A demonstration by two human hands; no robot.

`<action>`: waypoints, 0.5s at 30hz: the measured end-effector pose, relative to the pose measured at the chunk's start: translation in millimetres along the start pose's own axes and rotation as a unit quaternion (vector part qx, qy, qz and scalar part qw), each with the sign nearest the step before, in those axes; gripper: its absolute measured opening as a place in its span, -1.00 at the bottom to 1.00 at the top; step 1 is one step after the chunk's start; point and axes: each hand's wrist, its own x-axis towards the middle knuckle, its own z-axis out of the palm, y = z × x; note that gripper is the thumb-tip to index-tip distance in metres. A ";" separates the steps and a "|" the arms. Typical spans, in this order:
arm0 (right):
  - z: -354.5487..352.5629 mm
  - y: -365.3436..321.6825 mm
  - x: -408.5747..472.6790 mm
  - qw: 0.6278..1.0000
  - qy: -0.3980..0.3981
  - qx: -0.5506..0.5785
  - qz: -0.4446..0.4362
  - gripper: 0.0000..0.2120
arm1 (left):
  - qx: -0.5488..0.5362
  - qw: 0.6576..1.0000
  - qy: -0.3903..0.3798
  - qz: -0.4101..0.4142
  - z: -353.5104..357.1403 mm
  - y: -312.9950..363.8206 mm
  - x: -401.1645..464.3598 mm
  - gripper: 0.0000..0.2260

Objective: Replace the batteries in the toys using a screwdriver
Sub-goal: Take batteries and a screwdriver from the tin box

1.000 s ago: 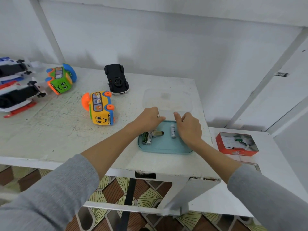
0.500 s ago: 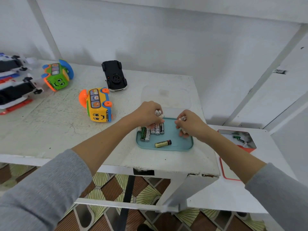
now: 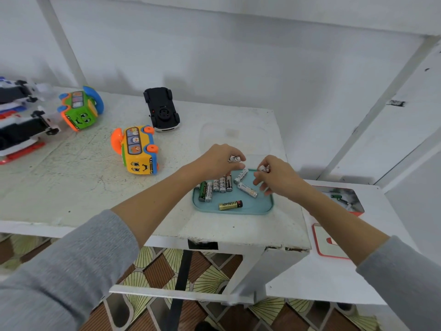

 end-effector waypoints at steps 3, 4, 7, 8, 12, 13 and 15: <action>-1.9 1.6 0.7 0.997 -0.004 -0.071 -0.028 -0.84 | 0.070 0.996 -0.052 -0.008 -0.8 1.6 -1.3 -0.61; -2.4 1.9 1.1 0.996 -0.008 -0.081 -0.033 -0.80 | 0.072 0.995 -0.062 -0.015 -0.3 1.1 -1.2 -0.61; -3.2 2.5 1.1 0.994 -0.023 -0.088 -0.064 -0.79 | 0.066 0.995 -0.071 -0.016 1.5 -1.9 -2.0 -0.75; -3.5 2.6 0.4 0.992 -0.011 -0.098 -0.075 -0.80 | 0.074 0.994 -0.074 -0.010 2.1 -2.9 -2.6 -0.81; -8.5 3.5 -1.3 0.987 0.069 -0.126 -0.073 -0.72 | 0.101 0.990 -0.092 0.026 2.6 -4.0 -9.5 -0.90; -10.2 3.5 -2.7 0.988 0.054 -0.122 -0.072 -0.71 | 0.097 0.990 -0.100 0.032 2.5 -4.4 -11.4 -0.89; -12.4 3.6 -5.9 0.991 0.000 -0.114 -0.065 -0.75 | 0.093 0.989 -0.110 0.030 1.6 -4.5 -14.2 -0.78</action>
